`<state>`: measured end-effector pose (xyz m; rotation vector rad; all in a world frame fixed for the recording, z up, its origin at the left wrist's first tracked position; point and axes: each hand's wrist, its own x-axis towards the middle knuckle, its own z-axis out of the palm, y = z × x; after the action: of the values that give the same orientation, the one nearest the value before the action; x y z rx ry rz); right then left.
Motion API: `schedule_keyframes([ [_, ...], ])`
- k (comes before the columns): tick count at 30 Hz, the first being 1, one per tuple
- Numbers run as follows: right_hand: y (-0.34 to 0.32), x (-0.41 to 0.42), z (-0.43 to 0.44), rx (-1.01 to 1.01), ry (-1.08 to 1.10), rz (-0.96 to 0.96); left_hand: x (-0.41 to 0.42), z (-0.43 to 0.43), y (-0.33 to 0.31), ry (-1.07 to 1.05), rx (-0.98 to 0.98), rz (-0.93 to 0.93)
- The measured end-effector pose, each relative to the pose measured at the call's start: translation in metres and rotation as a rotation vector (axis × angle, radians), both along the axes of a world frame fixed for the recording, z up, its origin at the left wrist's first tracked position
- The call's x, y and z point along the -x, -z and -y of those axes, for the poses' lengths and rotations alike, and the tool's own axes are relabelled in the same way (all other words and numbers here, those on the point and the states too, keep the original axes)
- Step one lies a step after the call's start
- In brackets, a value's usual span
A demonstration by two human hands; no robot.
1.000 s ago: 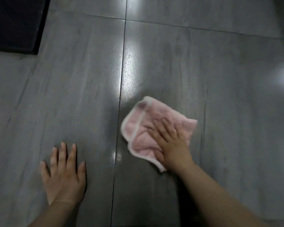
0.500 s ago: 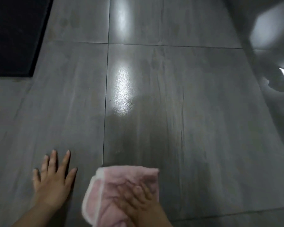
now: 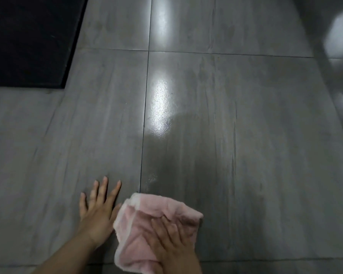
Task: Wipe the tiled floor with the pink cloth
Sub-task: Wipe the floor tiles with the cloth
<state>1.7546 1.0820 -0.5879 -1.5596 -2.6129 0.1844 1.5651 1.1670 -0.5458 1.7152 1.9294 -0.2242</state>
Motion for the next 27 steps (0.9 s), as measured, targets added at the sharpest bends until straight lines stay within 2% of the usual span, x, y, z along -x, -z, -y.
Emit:
schedule_keyframes([
  [2,0.002,-0.049,-0.022,0.014,-0.098,-0.021,0.003,0.0,0.003,0.002,-0.044,0.008],
  [5,-0.008,-0.126,-0.076,-0.068,0.058,0.031,0.003,-0.002,-0.002,0.022,-0.036,0.014],
  [8,-0.02,-0.143,-0.114,0.041,0.44,0.007,0.005,-0.003,-0.002,0.052,-0.006,0.028],
  [10,-0.024,-0.103,-0.134,0.158,0.837,0.003,0.008,-0.002,0.001,0.08,0.008,0.015],
  [12,-0.037,-0.044,-0.155,0.366,0.992,0.055,0.009,-0.005,0.001,0.091,0.026,0.015],
  [13,-0.041,-0.015,-0.16,0.388,0.937,-0.012,0.009,-0.007,0.001,0.085,0.038,0.021],
  [15,-0.039,0.034,-0.149,0.174,0.578,-0.21,0.008,-0.009,-0.001,0.069,0.074,0.016],
  [17,-0.034,0.05,-0.129,0.193,0.179,-0.14,0.012,-0.01,-0.001,0.036,0.095,0.009],
  [19,-0.025,0.017,-0.142,0.165,0.015,-0.054,0.016,-0.01,0.004,0.166,0.113,-0.049],
  [20,-0.023,-0.005,-0.155,0.166,0.007,0.007,0.015,-0.013,-0.002,0.165,0.179,-0.04],
  [22,-0.03,-0.056,-0.174,0.092,0.128,0.083,0.014,-0.017,-0.009,0.145,0.172,-0.009],
  [23,-0.031,-0.083,-0.177,0.1,0.209,0.111,0.014,-0.013,-0.005,0.146,0.057,-0.008],
  [25,-0.038,-0.109,-0.172,0.268,0.447,0.073,0.016,-0.008,-0.001,0.097,0.101,0.002],
  [27,-0.039,-0.089,-0.161,0.331,0.637,0.109,0.019,-0.01,0.002,0.135,0.11,-0.031],
])
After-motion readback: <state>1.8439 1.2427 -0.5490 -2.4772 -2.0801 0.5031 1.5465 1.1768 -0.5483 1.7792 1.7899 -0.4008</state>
